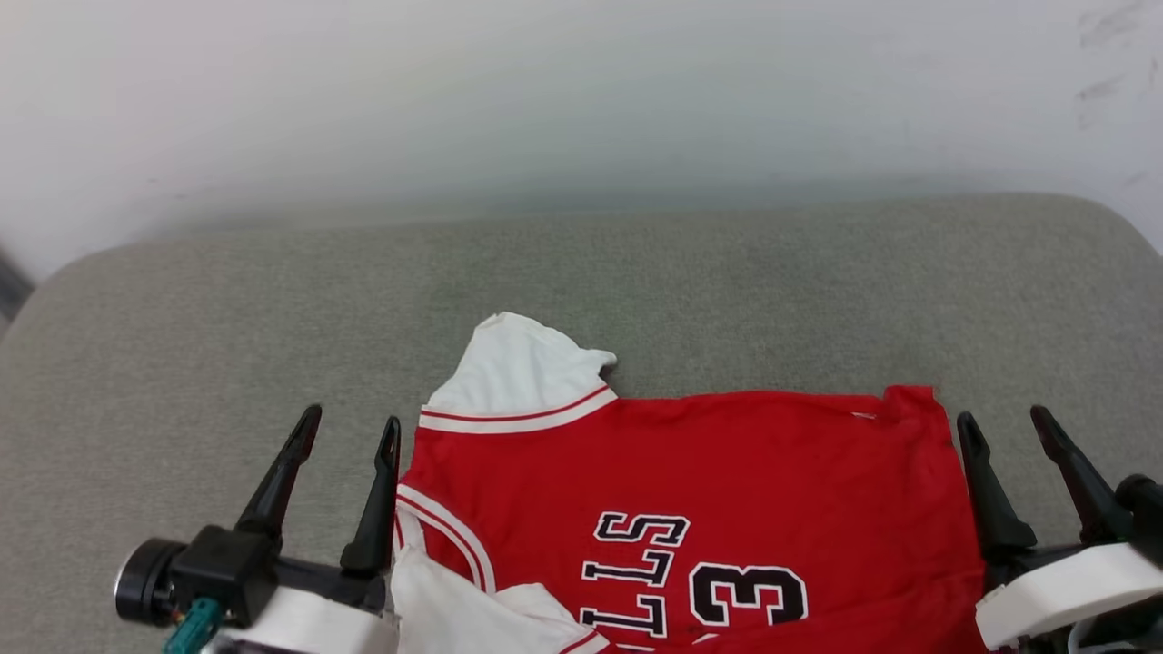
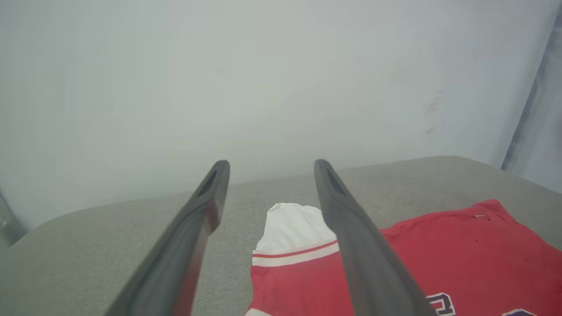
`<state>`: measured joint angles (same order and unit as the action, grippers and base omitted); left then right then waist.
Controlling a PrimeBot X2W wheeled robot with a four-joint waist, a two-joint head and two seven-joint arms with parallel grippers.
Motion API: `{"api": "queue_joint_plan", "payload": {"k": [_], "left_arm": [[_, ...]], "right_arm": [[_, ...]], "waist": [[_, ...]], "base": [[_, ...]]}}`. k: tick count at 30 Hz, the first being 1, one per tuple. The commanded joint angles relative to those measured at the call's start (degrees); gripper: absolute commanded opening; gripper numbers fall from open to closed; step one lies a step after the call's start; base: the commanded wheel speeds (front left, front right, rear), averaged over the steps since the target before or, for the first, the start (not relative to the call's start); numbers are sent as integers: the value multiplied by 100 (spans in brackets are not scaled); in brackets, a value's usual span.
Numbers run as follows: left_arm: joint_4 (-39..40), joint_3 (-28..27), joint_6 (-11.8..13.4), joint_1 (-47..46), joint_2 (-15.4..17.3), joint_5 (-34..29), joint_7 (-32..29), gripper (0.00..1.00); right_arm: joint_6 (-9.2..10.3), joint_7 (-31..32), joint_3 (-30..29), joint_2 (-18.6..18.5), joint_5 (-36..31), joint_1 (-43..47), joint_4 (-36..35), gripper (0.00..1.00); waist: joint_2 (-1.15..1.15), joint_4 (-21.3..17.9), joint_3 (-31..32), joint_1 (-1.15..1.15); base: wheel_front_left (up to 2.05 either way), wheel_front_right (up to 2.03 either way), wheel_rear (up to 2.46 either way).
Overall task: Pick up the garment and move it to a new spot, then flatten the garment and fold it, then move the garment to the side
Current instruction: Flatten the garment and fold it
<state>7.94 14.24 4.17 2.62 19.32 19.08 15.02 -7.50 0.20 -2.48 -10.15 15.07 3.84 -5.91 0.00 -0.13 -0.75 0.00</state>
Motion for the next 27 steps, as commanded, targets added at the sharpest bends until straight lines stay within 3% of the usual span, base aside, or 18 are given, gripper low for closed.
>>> {"api": "queue_joint_plan", "payload": {"k": [1,5,12,17,21,27], "left_arm": [[-66,-23,-84,-185,38,-56,16,100],[-351,-28,-498,-725,127,184,-81,100],[-976,171,-1039,-2390,856,502,-1627,100],[-1553,531,-1150,-3587,1463,1042,-2877,100],[-1774,1148,-1157,-4423,2121,1513,-3768,100],[-2059,1849,-1160,-5221,2681,2349,-5202,100]], "right_arm": [[2,-58,30,13,-19,-109,-8,100],[2,-158,92,-7,-64,-259,-33,100],[2,-218,179,-35,-128,-585,-108,100],[3,-322,383,43,-220,-868,-67,100],[3,-474,481,122,-242,-1069,-13,100],[3,-728,551,251,-269,-1164,150,100]], "waist": [[0,-111,-137,0],[0,-293,-484,0],[0,-656,-1322,0],[0,-976,-1884,0],[0,-1253,-2239,0],[0,-1542,-2573,0]], "base": [[0,0,0],[0,0,0],[0,0,0],[0,0,0],[0,0,0],[0,0,0]]}}
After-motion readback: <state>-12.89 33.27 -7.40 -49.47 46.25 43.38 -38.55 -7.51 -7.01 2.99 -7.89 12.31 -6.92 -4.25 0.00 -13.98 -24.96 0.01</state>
